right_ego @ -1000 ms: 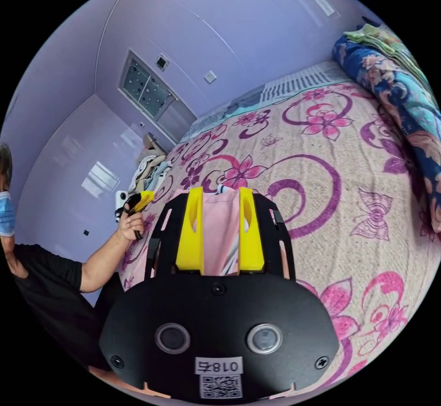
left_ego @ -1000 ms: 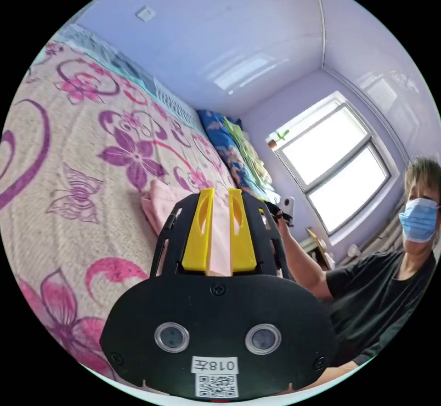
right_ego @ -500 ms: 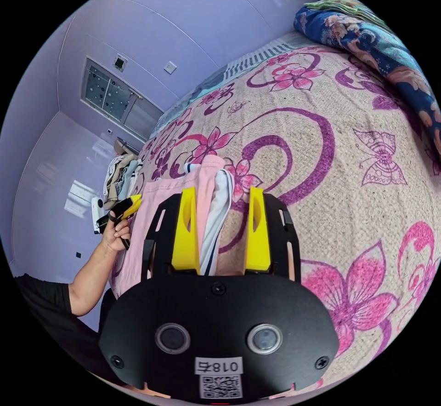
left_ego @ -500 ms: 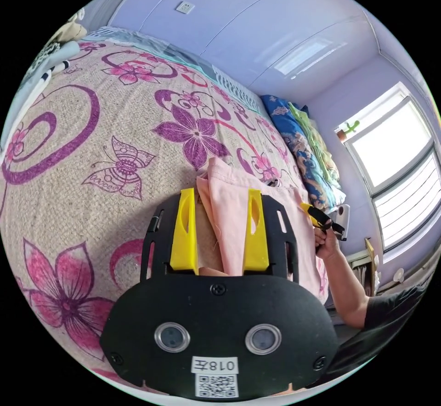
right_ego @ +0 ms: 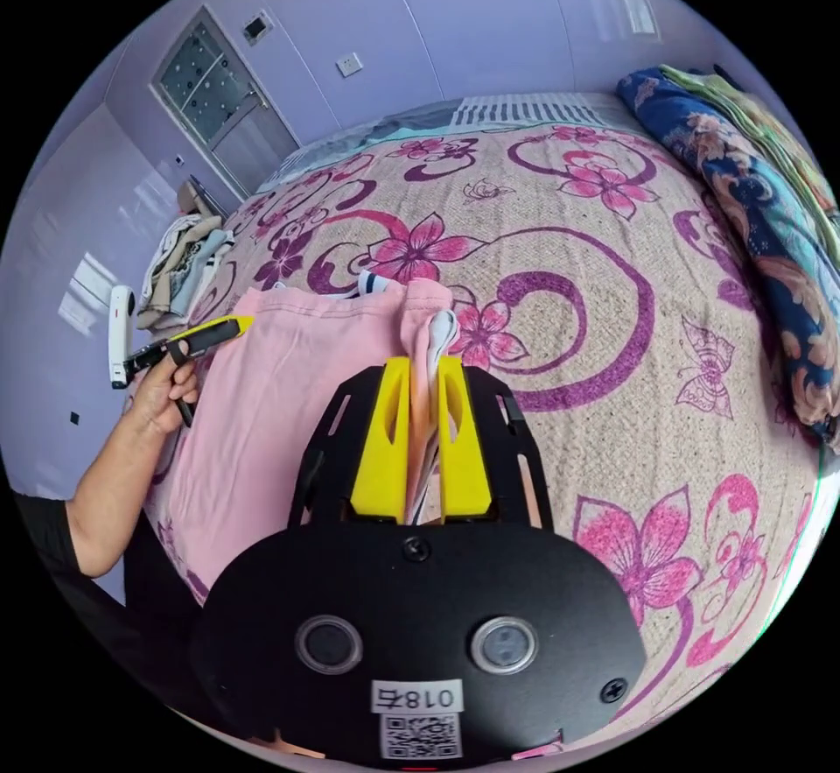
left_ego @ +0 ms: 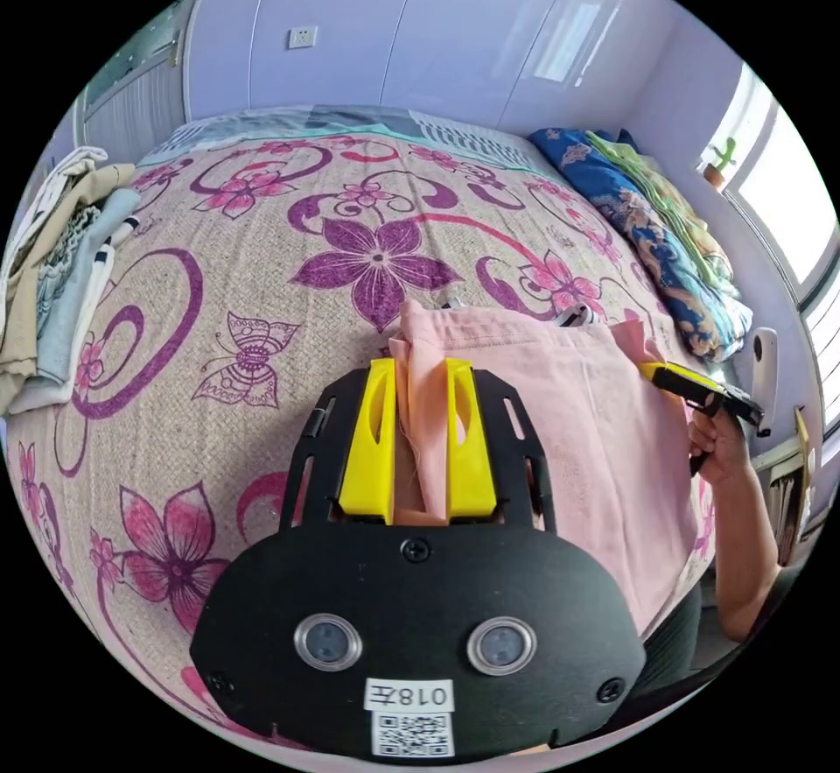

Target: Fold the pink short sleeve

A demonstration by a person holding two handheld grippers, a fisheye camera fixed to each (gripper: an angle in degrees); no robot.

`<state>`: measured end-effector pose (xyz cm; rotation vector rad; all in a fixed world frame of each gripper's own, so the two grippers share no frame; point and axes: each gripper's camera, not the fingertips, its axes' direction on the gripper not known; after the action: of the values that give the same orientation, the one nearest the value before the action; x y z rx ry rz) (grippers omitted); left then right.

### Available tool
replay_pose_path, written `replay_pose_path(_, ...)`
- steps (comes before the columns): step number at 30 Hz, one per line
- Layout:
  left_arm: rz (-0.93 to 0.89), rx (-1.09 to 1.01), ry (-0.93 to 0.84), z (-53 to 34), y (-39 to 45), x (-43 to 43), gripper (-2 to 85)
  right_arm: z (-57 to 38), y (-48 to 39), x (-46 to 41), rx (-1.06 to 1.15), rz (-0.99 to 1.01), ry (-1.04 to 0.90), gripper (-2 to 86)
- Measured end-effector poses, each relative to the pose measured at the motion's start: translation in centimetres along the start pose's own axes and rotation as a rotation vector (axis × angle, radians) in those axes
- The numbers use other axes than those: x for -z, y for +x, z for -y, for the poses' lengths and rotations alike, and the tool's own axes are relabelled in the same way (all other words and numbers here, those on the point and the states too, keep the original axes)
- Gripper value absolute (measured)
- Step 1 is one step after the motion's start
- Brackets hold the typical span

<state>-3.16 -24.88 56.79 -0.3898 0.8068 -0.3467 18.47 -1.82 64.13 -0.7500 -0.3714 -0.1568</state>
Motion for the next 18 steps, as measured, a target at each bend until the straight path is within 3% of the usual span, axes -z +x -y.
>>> replay_pose_path(5,-0.019,0.021,-0.028,0.3,0.6,1.3,8.7,-0.8,4.0,0.1,-0.169,0.211,-0.002,7.8)
replay_pose_path(8,-0.050,0.020,-0.007,0.0,1.1,2.5,4.9,-1.4,3.9,0.4,-0.144,0.228,0.003,5.3)
replay_pose_path(18,0.013,-0.240,0.460,-4.1,7.5,15.0,3.7,-6.4,1.1,8.5,0.019,0.074,0.343,4.3)
